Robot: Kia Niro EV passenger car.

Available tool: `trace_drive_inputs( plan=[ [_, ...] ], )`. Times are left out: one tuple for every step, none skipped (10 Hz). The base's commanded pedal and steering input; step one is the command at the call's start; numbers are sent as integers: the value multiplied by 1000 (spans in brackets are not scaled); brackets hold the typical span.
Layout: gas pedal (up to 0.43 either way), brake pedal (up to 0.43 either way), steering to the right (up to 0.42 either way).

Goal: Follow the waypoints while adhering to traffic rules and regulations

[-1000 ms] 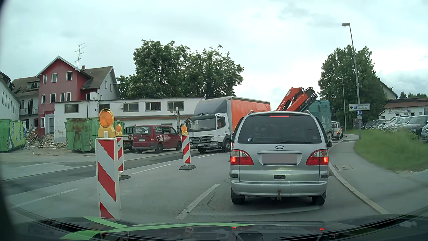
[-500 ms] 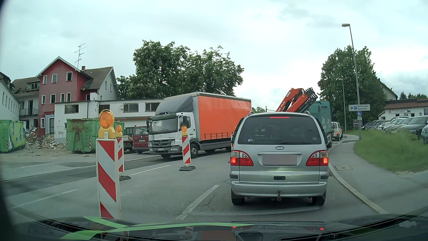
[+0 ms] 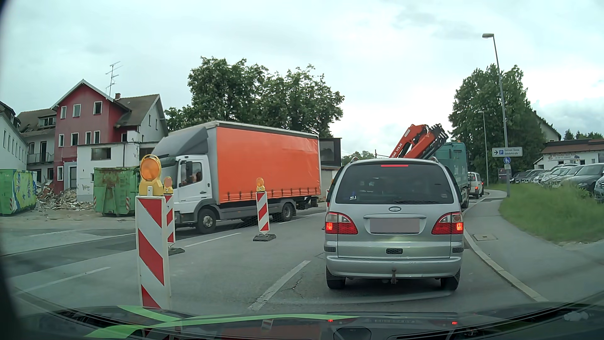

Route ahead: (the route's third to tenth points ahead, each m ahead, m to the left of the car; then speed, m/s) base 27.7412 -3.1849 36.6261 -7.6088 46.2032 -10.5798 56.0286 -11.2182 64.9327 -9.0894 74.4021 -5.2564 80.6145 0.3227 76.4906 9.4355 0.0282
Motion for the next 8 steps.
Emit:
trace_drive_inputs(
  plan=[
    [0,220,125],
    [0,220,125],
    [0,220,124],
    [0,220,125],
    [0,220,124],
    [0,220,125],
    [0,220,125],
    [0,220,125]
  ],
)
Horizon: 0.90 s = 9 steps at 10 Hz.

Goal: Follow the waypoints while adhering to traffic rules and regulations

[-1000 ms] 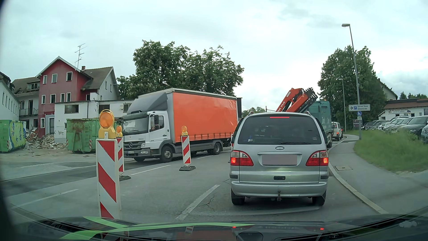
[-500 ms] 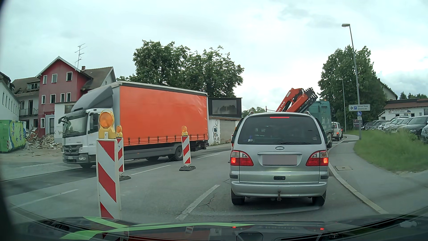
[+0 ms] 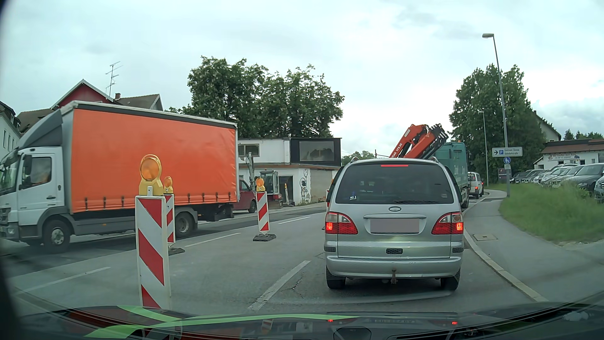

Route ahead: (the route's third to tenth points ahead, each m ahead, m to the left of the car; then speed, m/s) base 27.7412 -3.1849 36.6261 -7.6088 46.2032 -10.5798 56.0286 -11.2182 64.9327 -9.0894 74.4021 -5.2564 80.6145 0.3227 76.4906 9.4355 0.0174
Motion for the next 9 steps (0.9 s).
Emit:
trace_drive_inputs(
  plan=[
    [0,220,124],
    [0,220,124],
    [0,220,124],
    [0,220,124],
    [0,220,124],
    [0,220,124],
    [0,220,124],
    [0,220,124],
    [0,226,124]
  ],
)
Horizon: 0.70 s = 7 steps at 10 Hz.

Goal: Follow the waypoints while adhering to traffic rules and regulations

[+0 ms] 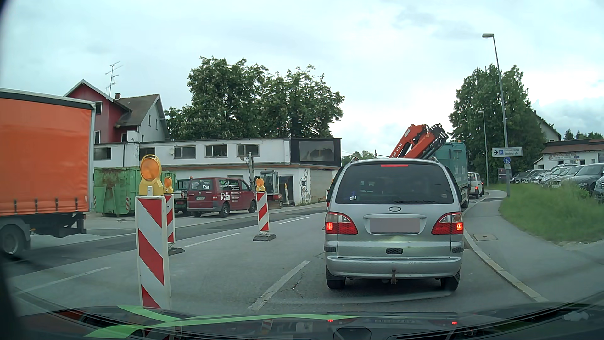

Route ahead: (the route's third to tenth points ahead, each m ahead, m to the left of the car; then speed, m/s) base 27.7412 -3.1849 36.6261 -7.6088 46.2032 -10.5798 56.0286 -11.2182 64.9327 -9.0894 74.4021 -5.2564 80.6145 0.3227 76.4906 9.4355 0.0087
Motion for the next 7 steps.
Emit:
trace_drive_inputs(
  plan=[
    [0,220,124],
    [0,220,124],
    [0,220,124],
    [0,220,124],
    [0,220,124],
    [0,220,124],
    [0,226,124]
  ],
)
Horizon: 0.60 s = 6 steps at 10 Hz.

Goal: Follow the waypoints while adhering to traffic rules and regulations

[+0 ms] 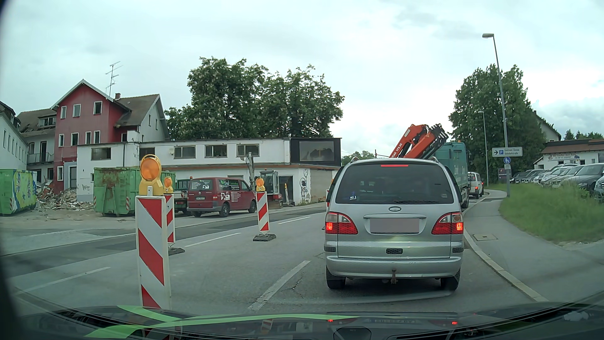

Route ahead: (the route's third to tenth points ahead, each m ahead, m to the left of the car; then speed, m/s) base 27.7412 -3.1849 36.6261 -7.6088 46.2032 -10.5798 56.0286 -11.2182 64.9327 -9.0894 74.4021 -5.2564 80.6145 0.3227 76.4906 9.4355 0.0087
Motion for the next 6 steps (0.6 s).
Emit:
trace_drive_inputs(
  plan=[
    [0,220,124],
    [0,220,124],
    [0,220,124],
    [0,220,124],
    [0,220,124],
    [0,220,124]
  ],
)
